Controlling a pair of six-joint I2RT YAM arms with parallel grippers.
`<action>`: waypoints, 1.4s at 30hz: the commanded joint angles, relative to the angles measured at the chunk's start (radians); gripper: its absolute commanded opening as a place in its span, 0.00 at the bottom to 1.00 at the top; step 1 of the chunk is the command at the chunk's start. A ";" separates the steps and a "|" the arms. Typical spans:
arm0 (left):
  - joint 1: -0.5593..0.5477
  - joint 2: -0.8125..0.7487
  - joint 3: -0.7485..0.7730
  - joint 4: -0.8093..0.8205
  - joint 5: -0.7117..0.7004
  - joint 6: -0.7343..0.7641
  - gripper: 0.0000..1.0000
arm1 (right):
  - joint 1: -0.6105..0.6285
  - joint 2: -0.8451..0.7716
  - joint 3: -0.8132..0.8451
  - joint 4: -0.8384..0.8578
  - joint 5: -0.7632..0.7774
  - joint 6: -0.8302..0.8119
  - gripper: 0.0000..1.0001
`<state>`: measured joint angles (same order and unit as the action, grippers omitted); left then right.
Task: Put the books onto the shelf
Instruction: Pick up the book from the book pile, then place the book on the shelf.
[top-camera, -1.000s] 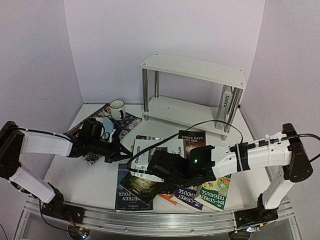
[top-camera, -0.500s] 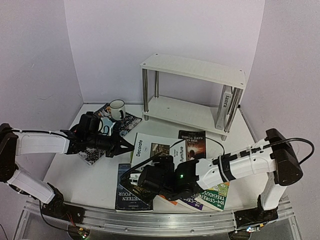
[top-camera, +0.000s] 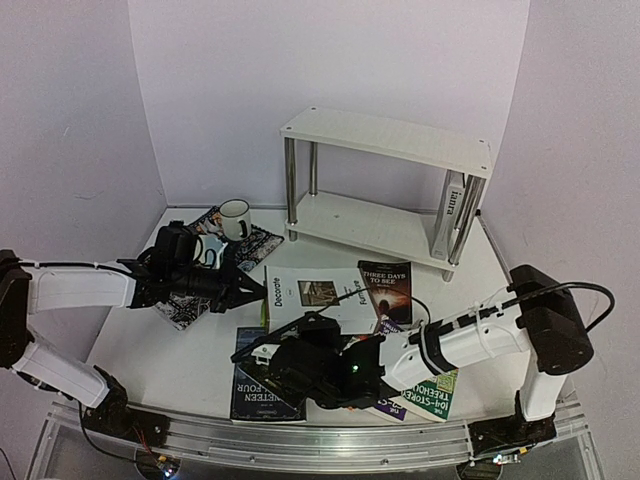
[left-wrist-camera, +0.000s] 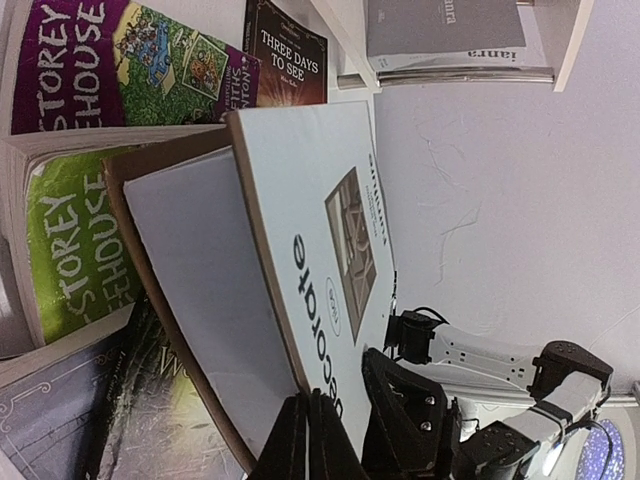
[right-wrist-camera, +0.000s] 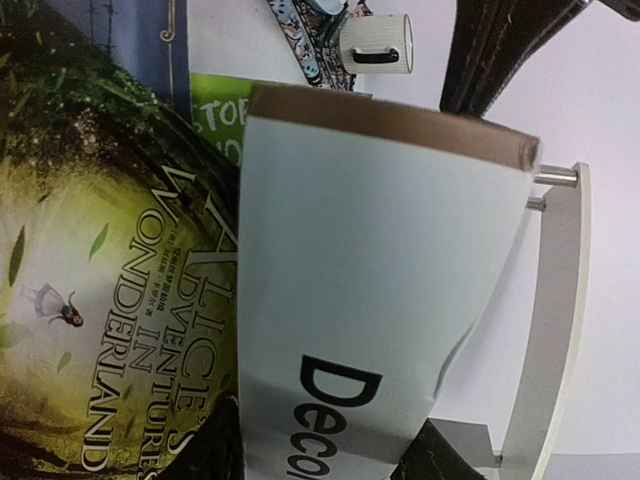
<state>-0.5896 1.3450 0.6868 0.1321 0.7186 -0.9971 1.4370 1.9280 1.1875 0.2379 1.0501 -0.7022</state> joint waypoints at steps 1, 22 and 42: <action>-0.006 -0.044 0.053 0.026 0.012 -0.002 0.09 | 0.005 -0.077 -0.033 0.117 0.072 -0.021 0.39; -0.004 -0.309 0.173 -0.117 -0.362 0.191 0.69 | -0.216 -0.370 -0.082 0.140 -0.096 0.232 0.29; -0.004 -0.252 0.123 -0.056 -0.393 0.218 0.94 | -0.561 -0.430 -0.115 0.074 -0.480 0.747 0.25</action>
<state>-0.5903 1.0932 0.8295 0.0160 0.3183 -0.7909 0.9554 1.5596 1.0708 0.3162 0.6747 -0.1285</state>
